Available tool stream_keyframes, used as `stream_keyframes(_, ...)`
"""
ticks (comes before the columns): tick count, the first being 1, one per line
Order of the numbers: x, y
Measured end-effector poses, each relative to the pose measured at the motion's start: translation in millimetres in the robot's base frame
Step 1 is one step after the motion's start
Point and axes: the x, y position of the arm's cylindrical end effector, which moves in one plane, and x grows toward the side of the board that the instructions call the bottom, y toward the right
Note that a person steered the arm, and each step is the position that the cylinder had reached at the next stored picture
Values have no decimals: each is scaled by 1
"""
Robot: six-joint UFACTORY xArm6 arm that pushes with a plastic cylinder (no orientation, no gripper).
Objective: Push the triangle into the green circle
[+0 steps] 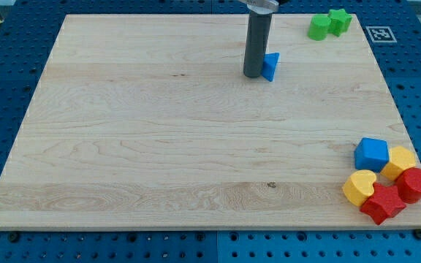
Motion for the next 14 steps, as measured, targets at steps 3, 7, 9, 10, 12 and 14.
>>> stream_keyframes(3, 3, 56)
stream_keyframes(7, -8, 53)
stream_keyframes(9, -26, 62)
stream_keyframes(10, -35, 86)
stream_keyframes(12, -71, 106)
stream_keyframes(14, -25, 71)
